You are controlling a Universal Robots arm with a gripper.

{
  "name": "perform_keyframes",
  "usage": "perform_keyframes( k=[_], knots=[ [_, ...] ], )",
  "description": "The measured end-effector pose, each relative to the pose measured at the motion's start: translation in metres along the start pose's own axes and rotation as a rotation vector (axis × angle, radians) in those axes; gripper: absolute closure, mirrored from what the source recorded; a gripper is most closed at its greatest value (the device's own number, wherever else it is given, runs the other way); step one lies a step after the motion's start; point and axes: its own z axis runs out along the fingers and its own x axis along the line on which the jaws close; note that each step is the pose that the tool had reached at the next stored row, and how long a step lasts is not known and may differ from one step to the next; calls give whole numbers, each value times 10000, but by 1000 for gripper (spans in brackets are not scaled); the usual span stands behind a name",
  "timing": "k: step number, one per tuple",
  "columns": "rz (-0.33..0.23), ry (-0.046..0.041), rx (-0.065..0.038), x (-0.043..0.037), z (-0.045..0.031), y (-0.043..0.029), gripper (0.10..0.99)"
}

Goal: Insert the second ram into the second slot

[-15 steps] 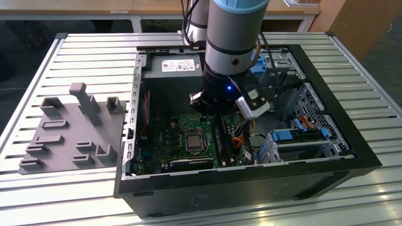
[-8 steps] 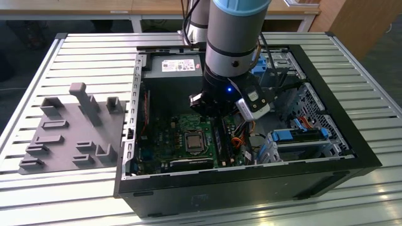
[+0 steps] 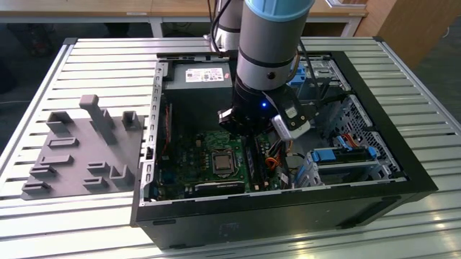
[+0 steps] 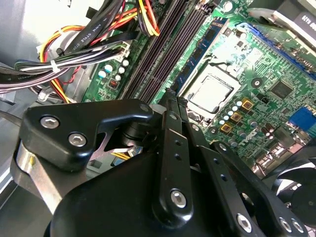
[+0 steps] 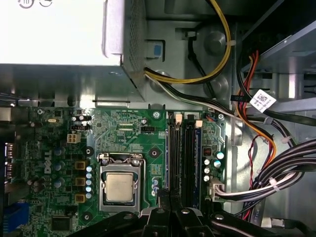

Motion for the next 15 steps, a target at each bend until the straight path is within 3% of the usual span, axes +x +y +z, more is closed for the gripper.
perform_keyframes(
  k=[6,15],
  knots=[
    [-2,17,-2,-10,22,-1,973],
    [40,109,-2,-75,69,-4,973]
  ],
)
